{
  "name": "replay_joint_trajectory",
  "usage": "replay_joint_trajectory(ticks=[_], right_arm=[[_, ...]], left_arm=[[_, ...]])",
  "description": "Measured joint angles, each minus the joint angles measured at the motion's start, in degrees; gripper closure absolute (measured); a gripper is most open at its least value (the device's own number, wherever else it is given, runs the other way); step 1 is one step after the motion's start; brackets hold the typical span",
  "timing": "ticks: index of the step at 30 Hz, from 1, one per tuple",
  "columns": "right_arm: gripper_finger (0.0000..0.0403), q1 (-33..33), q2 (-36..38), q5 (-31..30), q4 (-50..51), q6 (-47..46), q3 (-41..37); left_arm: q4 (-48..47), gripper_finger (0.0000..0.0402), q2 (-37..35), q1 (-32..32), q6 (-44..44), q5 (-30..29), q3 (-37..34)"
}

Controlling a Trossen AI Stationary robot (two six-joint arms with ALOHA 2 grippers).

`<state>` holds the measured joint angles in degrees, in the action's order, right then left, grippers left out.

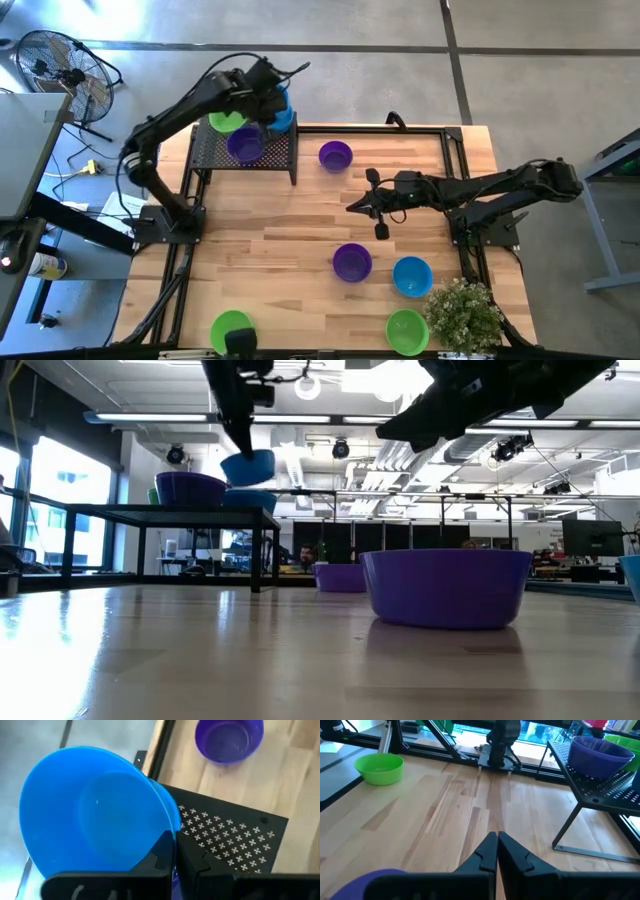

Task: Pick & Place Mini bowls
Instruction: Stack the blue bowl on top of the blue bowl on the shelf

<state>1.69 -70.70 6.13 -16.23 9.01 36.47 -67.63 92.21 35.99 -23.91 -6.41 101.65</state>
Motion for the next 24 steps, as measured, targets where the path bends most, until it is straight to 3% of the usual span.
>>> replay_joint_trajectory(ticks=[17,24], right_arm=[[0.0399,0.00,-0.02,0.87,-0.57,0.25,0.00],[0.0402,0.00,-0.04,0.87,-0.61,0.25,0.00]], left_arm=[[-0.76,0.0401,6.33,2.28,-3.44,-0.06,0.00],[-1.66,0.0376,7.18,2.14,-2.90,-0.59,-0.04]])
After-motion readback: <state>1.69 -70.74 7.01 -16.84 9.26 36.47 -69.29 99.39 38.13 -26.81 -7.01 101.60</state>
